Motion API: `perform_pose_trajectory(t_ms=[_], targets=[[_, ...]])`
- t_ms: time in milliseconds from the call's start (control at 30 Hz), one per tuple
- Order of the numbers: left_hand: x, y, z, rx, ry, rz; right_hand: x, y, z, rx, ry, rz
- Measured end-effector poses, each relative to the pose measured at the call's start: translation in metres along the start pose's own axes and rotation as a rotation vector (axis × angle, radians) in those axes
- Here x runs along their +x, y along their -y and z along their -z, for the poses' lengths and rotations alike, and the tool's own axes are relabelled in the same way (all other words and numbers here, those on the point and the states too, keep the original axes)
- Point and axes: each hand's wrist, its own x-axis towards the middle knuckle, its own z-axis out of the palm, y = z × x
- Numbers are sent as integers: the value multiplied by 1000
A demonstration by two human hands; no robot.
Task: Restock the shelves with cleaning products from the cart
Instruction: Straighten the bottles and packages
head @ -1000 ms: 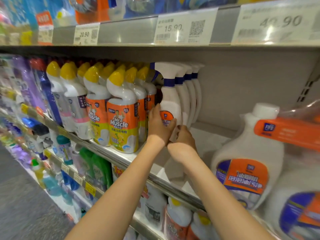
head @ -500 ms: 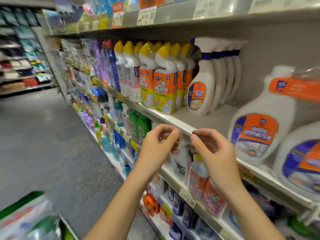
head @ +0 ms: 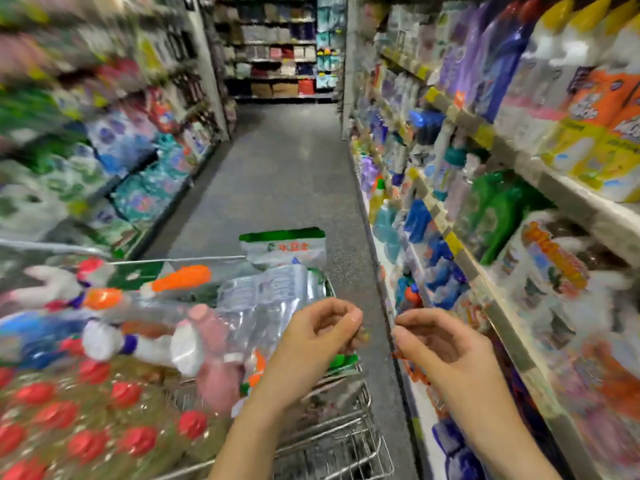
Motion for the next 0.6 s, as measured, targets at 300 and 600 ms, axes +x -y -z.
perform_pose_trajectory(t_ms=[300,600], targets=[[-73,1,141,24,-399,35,1,-26,-154,63,311,-227],[-102,13,284,78,-548,114,-5,-52,-289,-61,469,-277]])
